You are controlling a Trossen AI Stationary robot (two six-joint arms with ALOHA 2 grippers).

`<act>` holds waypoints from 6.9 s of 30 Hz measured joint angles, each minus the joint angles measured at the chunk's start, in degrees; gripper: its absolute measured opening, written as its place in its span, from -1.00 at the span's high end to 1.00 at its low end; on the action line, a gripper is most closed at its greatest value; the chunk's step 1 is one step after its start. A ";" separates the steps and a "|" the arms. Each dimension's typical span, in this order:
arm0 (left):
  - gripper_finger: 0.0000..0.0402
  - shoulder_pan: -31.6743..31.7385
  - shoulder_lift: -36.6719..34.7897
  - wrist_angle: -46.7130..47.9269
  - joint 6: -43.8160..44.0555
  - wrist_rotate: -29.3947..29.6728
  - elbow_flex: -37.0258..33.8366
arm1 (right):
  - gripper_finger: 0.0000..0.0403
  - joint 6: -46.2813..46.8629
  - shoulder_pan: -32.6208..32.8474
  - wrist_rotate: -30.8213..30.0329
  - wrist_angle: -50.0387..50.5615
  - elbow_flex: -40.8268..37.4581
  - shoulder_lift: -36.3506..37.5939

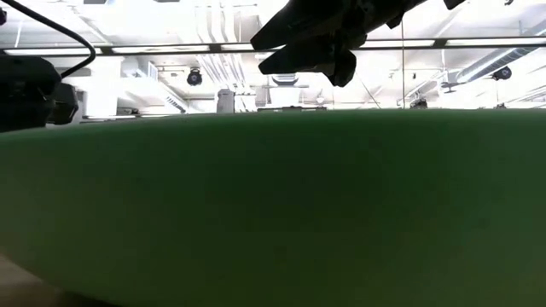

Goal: Sort dishes
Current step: Stack the white patterned plate on top of the green patterned plate, then put the light green plate into the dish rack

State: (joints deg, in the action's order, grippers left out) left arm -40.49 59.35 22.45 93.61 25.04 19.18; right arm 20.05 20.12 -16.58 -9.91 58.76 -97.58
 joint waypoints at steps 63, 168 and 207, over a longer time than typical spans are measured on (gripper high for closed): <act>-0.33 -1.23 15.62 33.85 -22.42 6.13 39.29 | 0.32 -12.19 4.79 7.32 15.63 -7.26 18.60; 0.89 1.28 32.85 22.65 -37.60 50.47 54.99 | 0.84 -39.67 3.76 -28.68 -3.83 7.28 5.92; 0.90 24.60 37.73 10.36 -57.84 43.49 68.45 | -0.05 -20.56 5.33 -3.67 -4.23 -30.60 32.42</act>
State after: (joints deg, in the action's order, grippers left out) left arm -15.89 97.08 32.81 35.77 68.53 87.64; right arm -0.50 25.45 -20.25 -14.14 28.16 -65.16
